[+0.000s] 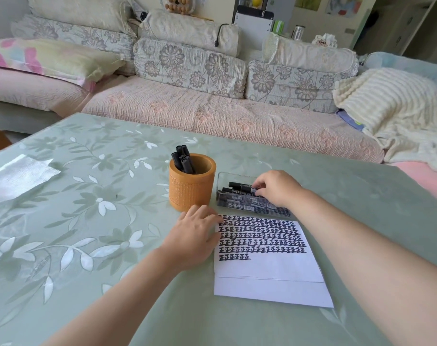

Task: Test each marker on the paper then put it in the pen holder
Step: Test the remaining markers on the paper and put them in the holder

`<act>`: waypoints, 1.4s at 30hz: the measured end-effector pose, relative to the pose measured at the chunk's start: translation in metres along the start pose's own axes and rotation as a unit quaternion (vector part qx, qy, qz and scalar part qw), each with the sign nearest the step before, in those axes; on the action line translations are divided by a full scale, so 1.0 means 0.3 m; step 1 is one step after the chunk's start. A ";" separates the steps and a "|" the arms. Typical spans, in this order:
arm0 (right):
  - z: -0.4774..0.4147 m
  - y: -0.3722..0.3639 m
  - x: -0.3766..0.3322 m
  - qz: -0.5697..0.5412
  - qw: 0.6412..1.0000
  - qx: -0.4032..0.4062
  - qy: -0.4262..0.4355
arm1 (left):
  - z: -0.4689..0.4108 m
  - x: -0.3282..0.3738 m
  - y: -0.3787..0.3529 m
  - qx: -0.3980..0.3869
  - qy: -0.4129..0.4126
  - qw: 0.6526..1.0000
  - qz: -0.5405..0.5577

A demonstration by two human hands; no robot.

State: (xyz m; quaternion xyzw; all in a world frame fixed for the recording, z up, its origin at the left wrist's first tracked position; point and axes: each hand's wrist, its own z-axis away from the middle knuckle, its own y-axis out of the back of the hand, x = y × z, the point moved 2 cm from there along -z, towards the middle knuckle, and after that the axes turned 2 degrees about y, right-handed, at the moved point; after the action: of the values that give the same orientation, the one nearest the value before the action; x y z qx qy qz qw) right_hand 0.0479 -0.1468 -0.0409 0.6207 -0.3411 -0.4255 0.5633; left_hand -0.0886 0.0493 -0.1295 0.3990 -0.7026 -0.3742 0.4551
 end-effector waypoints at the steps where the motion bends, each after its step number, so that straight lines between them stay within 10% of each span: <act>1: -0.007 0.003 -0.003 0.008 1.000 0.001 0.003 | -0.001 -0.003 -0.001 0.001 0.000 1.000 0.001; 33: 0.024 0.035 -0.214 0.078 0.978 0.083 0.177 | -0.001 0.008 0.020 0.005 -0.002 1.000 0.014; 42: 0.236 0.015 -0.214 -0.062 0.986 0.054 0.143 | 0.010 0.077 0.105 0.109 0.029 0.988 0.108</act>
State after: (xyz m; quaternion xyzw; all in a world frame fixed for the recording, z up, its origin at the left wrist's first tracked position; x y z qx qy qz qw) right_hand -0.0425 -0.1184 -0.0274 0.7243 -0.2405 -0.3475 0.5449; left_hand -0.1044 0.0415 -0.0945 0.3786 -0.7645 -0.2326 0.4670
